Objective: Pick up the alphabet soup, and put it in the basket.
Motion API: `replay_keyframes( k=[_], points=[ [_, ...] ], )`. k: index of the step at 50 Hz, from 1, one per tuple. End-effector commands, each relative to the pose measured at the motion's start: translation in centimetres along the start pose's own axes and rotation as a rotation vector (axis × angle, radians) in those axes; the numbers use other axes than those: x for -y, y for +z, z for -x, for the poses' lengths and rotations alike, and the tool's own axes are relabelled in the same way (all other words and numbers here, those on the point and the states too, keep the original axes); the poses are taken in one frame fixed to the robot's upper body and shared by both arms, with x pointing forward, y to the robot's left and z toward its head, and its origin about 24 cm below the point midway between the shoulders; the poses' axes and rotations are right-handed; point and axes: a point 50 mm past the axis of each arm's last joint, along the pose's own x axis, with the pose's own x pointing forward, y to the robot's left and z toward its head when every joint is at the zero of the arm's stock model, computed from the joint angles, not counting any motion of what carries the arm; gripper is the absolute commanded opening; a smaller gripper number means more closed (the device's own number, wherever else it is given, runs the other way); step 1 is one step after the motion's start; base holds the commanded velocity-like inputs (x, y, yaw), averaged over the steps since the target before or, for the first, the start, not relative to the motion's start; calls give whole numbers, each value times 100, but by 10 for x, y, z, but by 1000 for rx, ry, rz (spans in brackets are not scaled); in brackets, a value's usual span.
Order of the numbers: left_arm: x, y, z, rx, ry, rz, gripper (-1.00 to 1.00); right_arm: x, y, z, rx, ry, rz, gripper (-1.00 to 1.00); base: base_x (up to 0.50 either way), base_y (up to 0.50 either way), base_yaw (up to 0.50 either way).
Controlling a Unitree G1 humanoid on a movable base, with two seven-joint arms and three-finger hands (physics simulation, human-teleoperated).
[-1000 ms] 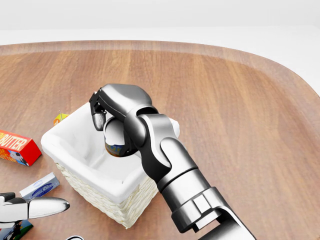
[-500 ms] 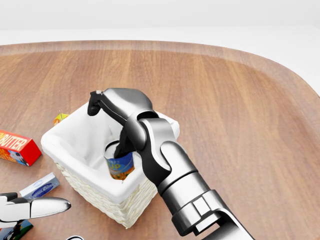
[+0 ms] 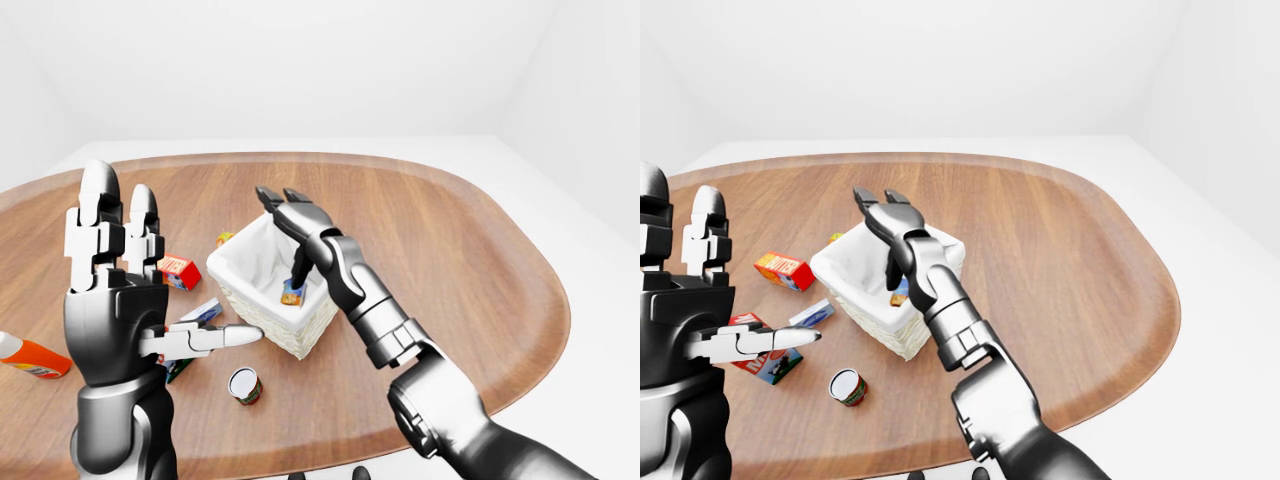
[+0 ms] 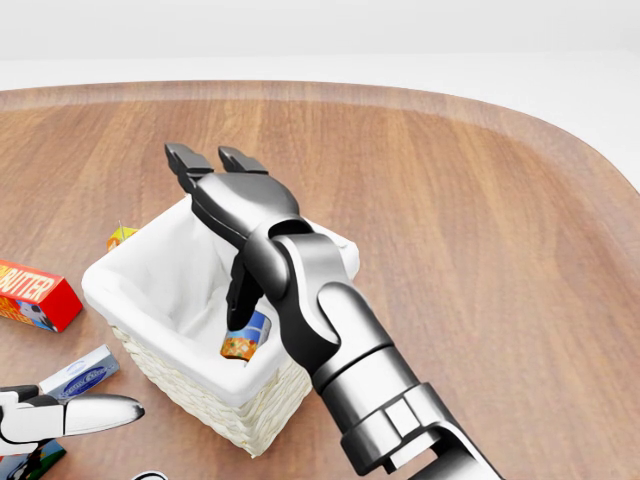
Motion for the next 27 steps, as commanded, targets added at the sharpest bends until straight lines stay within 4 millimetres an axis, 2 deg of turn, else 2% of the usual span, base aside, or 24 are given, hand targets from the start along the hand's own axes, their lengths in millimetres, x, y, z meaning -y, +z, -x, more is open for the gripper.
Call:
replay_keyframes(
  k=[1, 9, 16, 21, 27],
  points=[
    [0, 0, 0, 0, 0, 0, 100, 15, 17, 3, 59, -20, 16, 100, 0, 0, 0],
    [0, 2, 0, 8, 0, 0, 100, 41, 39, 9, 129, -52, 55, 100, 0, 0, 0],
    [0, 3, 0, 12, 1, -1, 100, 73, 52, 10, 172, -130, 59, 100, 0, 0, 0],
    [0, 1, 0, 5, 0, -1, 100, 87, 55, 10, 189, -176, 43, 100, 0, 0, 0],
    [0, 0, 0, 2, -1, -1, 100, 93, 51, 8, 179, -230, 34, 100, 0, 0, 0]
  ],
)
